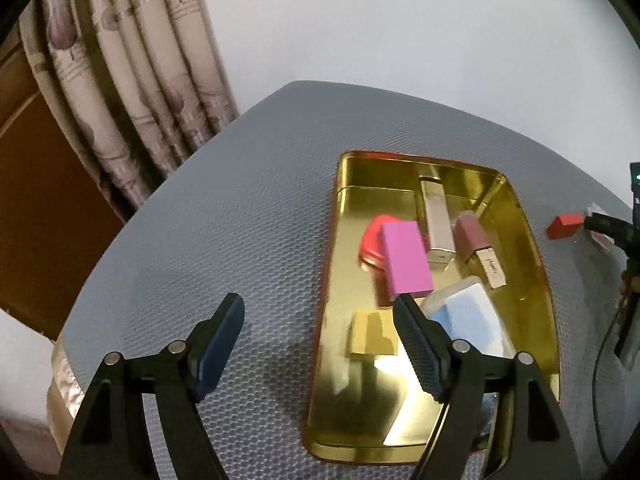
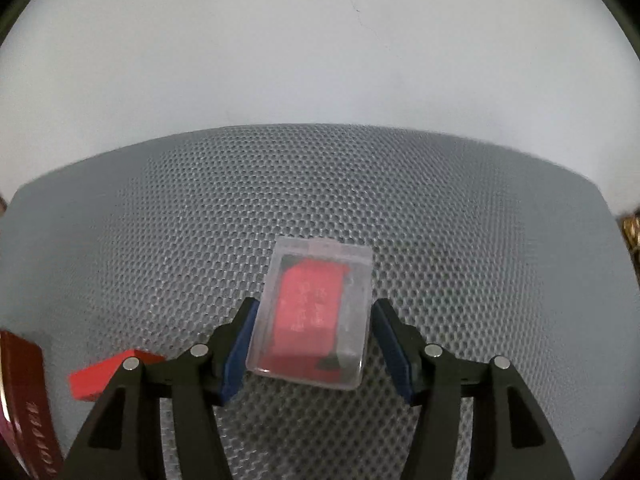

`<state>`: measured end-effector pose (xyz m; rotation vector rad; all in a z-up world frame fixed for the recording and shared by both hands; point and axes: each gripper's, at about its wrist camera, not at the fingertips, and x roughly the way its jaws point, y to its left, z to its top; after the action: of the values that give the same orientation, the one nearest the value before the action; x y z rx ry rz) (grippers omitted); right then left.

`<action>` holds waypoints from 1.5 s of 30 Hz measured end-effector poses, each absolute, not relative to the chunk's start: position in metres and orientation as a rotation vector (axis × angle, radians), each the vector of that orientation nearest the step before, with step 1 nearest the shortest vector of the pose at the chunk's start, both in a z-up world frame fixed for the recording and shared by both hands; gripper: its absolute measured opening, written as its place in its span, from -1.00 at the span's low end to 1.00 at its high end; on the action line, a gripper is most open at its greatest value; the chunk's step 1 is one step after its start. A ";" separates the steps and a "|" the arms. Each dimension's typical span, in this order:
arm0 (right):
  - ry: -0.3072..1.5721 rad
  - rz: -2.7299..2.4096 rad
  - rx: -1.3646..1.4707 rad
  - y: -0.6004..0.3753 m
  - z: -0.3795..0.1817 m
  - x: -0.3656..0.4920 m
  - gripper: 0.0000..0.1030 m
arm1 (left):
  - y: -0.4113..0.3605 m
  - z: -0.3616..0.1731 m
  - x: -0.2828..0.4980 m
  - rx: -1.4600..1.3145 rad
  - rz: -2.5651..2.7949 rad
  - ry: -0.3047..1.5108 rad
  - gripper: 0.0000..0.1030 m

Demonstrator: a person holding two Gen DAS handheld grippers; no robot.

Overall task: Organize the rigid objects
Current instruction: 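Grasp the clear plastic box with the red card using the right gripper, then grasp the red rectangular block with the left gripper while the right gripper holds the clear box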

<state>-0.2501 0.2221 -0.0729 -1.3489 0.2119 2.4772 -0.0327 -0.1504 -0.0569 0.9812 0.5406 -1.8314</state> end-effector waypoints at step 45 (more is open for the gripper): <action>0.005 2.844 -1.362 0.232 -0.104 -0.140 0.09 | -0.143 -0.108 -0.336 1.638 -2.244 0.290 -0.60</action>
<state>-0.1397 0.2319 -0.1043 -1.3616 0.0053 2.8438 -0.3357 -0.1426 -0.1078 1.6380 0.2904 -2.2442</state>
